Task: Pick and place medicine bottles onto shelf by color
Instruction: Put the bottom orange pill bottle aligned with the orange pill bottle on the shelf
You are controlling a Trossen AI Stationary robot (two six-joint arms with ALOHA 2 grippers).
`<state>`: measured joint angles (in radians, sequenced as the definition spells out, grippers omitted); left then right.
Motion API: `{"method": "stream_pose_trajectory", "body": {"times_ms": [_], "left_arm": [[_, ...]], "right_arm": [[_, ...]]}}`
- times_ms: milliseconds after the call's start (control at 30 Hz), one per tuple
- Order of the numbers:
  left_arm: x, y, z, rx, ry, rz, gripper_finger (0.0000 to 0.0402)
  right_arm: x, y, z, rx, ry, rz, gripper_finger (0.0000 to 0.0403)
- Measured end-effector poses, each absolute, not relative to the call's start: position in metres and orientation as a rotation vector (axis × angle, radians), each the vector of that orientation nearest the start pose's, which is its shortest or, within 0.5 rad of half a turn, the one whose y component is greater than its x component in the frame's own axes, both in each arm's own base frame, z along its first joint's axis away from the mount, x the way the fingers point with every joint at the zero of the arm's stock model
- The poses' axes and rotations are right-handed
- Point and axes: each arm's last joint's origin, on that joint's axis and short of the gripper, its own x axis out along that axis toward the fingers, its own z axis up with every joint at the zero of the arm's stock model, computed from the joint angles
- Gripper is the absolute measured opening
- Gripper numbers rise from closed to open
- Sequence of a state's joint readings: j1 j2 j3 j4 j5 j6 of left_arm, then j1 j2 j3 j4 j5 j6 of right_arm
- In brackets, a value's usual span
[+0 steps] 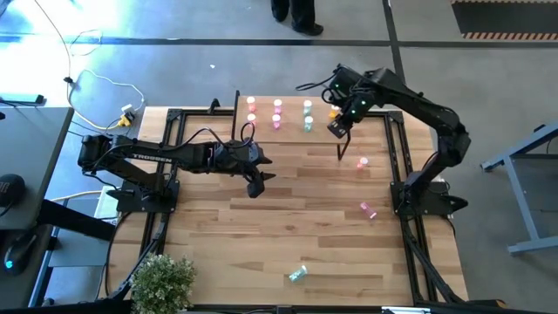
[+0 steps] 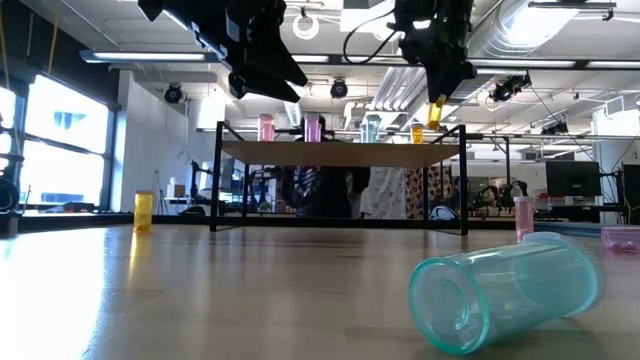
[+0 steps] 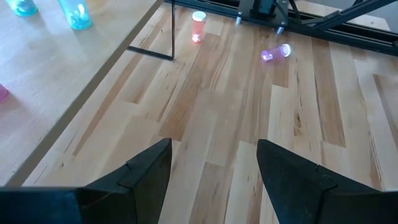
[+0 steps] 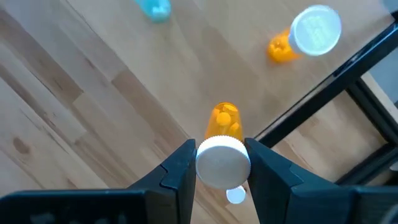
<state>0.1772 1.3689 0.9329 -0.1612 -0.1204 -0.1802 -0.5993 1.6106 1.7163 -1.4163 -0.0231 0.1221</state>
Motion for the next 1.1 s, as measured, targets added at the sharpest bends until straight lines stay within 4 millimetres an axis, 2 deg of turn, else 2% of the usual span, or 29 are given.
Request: {"method": "stream_pose_trajectory", "body": {"times_ms": [133,333,433,567,1100], "left_arm": [[0.289,0.055,0.259,-0.194,0.571,0.343,0.0227],[0.289,0.056,0.259,-0.187,0.570,0.362,0.0227],[0.289,0.056,0.259,-0.187,0.570,0.362,0.0227],[0.289,0.056,0.259,-0.186,0.573,0.365,0.0227],[0.288,0.056,0.258,-0.183,0.579,0.364,0.0227]], "right_arm": [[0.242,-0.164,0.359,0.506,1.259,-0.562,0.0112],[0.243,-0.166,0.387,0.445,1.201,-0.587,0.0112],[0.246,-0.169,0.392,0.438,1.217,-0.576,0.0112],[0.252,-0.173,0.385,0.455,1.287,-0.559,0.0112],[0.274,-0.182,0.357,0.515,1.364,-0.489,0.0112]]}}
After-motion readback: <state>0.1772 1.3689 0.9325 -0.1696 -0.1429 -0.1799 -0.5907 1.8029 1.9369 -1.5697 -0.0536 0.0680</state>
